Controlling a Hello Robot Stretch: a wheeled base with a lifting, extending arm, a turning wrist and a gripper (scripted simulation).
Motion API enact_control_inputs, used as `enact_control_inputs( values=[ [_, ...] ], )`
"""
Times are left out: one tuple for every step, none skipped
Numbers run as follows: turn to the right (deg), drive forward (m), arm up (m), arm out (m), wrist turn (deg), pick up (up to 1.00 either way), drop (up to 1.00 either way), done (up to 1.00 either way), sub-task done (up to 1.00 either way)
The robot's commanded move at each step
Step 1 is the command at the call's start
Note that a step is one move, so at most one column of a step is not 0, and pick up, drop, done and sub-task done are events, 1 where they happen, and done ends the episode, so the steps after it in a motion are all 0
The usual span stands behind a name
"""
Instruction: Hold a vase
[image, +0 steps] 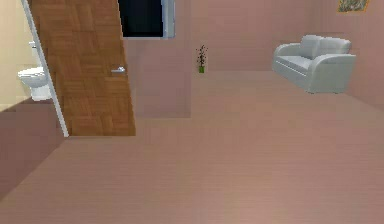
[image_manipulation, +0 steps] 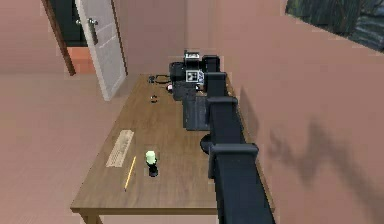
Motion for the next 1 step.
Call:
enact_control_inputs(
  values=[
    [0.0, 0.0, 0.0, 0.0, 36.0, 0.0, 0.0, 0.0, 0.0]
  ],
)
